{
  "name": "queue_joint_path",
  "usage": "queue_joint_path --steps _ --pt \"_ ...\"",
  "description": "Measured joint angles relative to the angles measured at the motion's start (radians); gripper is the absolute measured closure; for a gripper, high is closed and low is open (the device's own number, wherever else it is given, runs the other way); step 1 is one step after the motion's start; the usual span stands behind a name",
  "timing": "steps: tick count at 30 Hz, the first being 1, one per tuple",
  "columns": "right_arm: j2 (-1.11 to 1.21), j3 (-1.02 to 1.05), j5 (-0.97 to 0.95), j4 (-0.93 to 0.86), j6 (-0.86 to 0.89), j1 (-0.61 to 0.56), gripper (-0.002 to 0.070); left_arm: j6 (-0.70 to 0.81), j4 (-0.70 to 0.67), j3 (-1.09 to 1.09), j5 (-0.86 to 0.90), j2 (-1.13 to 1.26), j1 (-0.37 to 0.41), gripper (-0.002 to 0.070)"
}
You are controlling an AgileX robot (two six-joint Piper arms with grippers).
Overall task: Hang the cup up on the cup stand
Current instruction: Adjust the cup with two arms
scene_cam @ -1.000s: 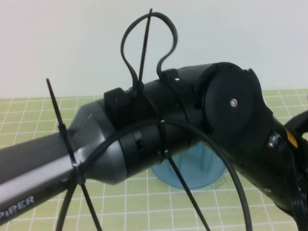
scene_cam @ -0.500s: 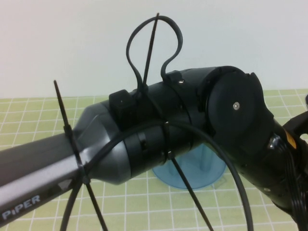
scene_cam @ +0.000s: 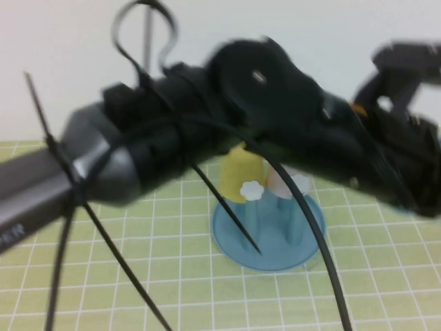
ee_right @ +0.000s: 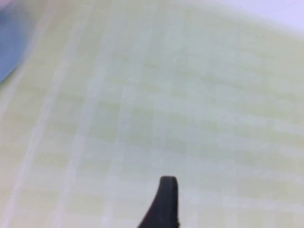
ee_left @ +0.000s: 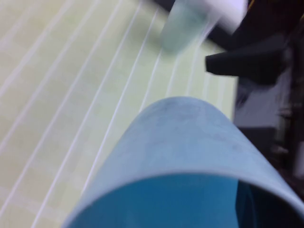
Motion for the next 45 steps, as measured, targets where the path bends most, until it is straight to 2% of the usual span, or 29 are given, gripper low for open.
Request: queue_joint_path --steps 4,9,12,14,17,18,20,23,27,30,34,36,38,45 --pt "0.000 0.000 -0.197 -0.417 0.549 0.000 0.0046 0.141 -0.196 0.000 0.016 -0.004 0.047 0.0665" --pt "-0.052 0.000 -0.396 -0.796 1.143 0.000 0.0116 0.282 -0.314 0.012 0.029 -0.004 0.053 0.0665" --pt "-0.155 0.000 -0.561 -0.901 1.352 0.000 0.0200 0.388 -0.433 0.081 -0.001 -0.010 0.053 0.0665" --pt "-0.223 0.000 -0.631 -0.936 1.449 0.000 0.0244 0.487 -0.558 0.140 -0.030 -0.012 0.053 0.0666" --pt "-0.311 0.000 -0.681 -0.959 1.640 0.000 0.0264 0.697 -0.786 0.214 -0.050 -0.012 0.053 0.0666" --pt "-0.337 0.000 -0.694 -0.966 1.734 0.000 0.0267 0.761 -0.821 0.229 -0.050 -0.012 0.053 0.0666" --pt "-0.387 0.008 -0.738 -0.970 1.910 0.000 0.0269 0.838 -0.826 0.245 -0.035 -0.014 0.053 0.0666" --pt "-0.447 0.039 -0.793 -0.994 2.154 0.000 0.0269 0.848 -0.828 0.245 -0.024 -0.014 0.053 0.0666" --pt "-0.501 0.114 -0.800 -1.172 2.371 0.000 0.0269 0.848 -0.828 0.245 -0.014 -0.016 0.053 0.0666" --pt "-0.505 0.203 -0.803 -1.318 2.630 0.000 0.0269 0.812 -0.828 0.245 -0.010 -0.016 0.053 0.0666" --pt "-0.505 0.353 -0.821 -1.340 3.002 0.000 0.0260 0.729 -0.828 0.245 -0.022 -0.016 0.053 0.0666" --pt "-0.505 0.413 -0.852 -1.280 3.078 0.000 0.0238 0.701 -0.828 0.245 -0.024 -0.016 0.053 0.0666" --pt "-0.505 0.451 -0.901 -1.188 3.082 0.000 0.0200 0.663 -0.828 0.245 -0.033 -0.016 0.049 0.0666" --pt "-0.505 0.462 -0.945 -0.859 2.880 0.000 0.0056 0.598 -0.832 0.245 -0.218 -0.016 -0.067 0.0666"
